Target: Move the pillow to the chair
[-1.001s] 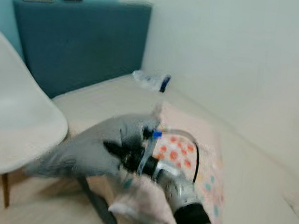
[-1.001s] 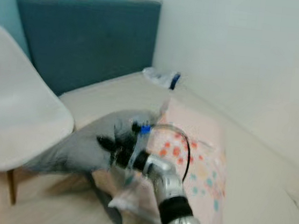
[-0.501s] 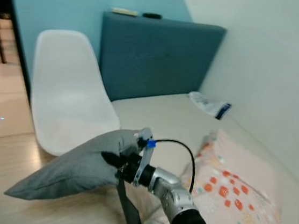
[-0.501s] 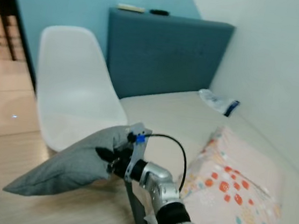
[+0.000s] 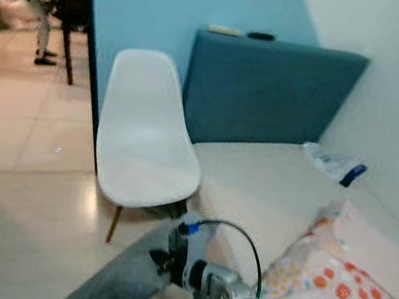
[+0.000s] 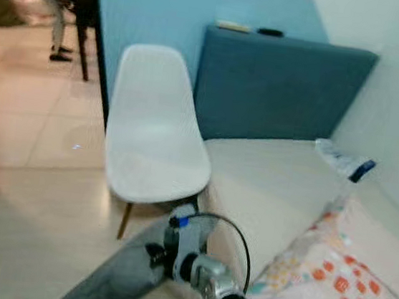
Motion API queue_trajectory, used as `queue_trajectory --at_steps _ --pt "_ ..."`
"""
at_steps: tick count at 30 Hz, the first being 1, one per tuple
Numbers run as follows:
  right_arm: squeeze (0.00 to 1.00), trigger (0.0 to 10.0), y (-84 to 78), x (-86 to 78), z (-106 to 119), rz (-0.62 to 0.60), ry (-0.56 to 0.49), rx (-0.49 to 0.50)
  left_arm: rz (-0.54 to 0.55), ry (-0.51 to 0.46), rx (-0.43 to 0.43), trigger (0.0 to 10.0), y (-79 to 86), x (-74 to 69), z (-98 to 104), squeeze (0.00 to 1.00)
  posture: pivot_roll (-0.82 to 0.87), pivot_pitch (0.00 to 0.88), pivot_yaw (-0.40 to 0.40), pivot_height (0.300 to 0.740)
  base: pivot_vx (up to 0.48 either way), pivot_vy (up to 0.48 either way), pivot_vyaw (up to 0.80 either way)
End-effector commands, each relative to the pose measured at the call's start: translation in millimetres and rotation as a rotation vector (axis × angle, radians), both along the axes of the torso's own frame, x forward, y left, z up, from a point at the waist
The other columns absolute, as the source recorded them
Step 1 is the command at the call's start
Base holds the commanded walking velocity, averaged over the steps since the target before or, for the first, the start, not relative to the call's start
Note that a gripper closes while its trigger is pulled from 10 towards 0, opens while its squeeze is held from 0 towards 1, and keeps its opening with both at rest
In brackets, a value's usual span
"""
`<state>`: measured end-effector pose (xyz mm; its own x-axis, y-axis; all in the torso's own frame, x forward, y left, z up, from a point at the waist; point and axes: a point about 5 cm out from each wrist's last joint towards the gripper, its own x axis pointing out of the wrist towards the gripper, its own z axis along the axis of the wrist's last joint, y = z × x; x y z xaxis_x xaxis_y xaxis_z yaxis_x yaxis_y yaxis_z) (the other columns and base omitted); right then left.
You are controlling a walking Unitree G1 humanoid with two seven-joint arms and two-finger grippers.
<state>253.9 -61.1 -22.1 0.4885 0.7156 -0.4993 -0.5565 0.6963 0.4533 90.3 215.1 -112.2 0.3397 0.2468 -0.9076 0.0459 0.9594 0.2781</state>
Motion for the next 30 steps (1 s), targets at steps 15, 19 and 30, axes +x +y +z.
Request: queue_trajectory --at_steps 15,19,30 --pt "0.0 10.0 -42.1 -47.8 -47 -0.11 0.142 -0.27 -0.203 -0.027 0.06 10.0 -3.2 8.2 2 0.0 0.2 0.0 -0.135 0.74 0.0 0.0 0.76" --pt "0.0 10.0 -58.6 -57.4 -55 -0.179 0.188 -0.335 -0.251 -0.064 0.105 10.0 -2.6 17.1 5 0.0 0.21 0.0 -0.133 0.74 0.0 0.0 0.76" --pt "0.0 10.0 -86.4 -69.6 -63 -0.314 0.259 -0.405 -0.317 -0.22 0.011 10.0 -30.2 62.5 17 0.0 0.18 0.0 -0.097 0.74 0.0 0.0 0.76"
